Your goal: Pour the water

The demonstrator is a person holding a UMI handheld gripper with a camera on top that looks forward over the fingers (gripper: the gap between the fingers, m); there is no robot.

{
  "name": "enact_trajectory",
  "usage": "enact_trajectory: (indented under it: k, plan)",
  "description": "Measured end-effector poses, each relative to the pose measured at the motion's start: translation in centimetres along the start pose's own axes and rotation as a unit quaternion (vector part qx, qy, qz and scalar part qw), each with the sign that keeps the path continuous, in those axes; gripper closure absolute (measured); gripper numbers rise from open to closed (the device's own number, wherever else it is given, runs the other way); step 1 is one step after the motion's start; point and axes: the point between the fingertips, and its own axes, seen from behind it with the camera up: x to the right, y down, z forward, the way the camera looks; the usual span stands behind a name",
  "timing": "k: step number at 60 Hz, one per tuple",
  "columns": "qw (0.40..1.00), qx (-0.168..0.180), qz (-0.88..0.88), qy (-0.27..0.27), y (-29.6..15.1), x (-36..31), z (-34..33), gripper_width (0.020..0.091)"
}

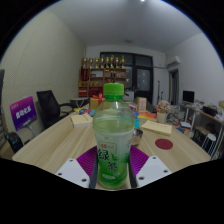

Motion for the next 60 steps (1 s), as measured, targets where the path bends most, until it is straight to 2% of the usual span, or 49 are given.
enact_trajectory:
  k: [4, 5, 6, 9, 10, 12, 13, 23, 29, 37, 38, 43, 54, 60]
  plan:
    - [1.0, -0.01, -0.019, -0.012, -0.1, -0.6, 0.1, 0.0639]
    - [0.999, -0.012, -0.026, -0.016, -0.1, -0.7, 0.4, 0.0608]
    - [0.999, -0.015, -0.032, -0.019, -0.1, -0.9, 0.6, 0.0673]
    - [0.998, -0.026, -0.041, -0.032, -0.1, -1.5, 0.9, 0.0672]
    - [0.998, -0.032, -0.039, -0.038, 0.0, -1.9, 0.8, 0.0705]
    - [0.997, -0.048, -0.027, -0.056, 0.0, -2.9, 1.0, 0.0691]
    - [0.996, -0.056, -0.018, -0.066, 0.0, -3.4, 1.1, 0.0725]
    - [0.958, -0.102, 0.225, -0.144, -4.1, -7.9, 3.3, 0.0728]
    - [0.883, -0.119, 0.423, -0.166, -8.5, -10.5, 4.3, 0.0729]
    - [0.743, -0.137, 0.624, -0.197, -10.2, -9.2, 8.4, 0.073]
    - [0.726, -0.14, 0.646, -0.19, -11.2, -10.3, 6.6, 0.0729]
    - [0.648, -0.147, 0.723, -0.187, -10.3, -10.0, 6.9, 0.0729]
    - [0.533, -0.123, 0.813, -0.2, -11.6, -9.4, 8.9, 0.0726]
    - [0.475, -0.098, 0.857, -0.174, -13.3, -9.1, 7.7, 0.0727]
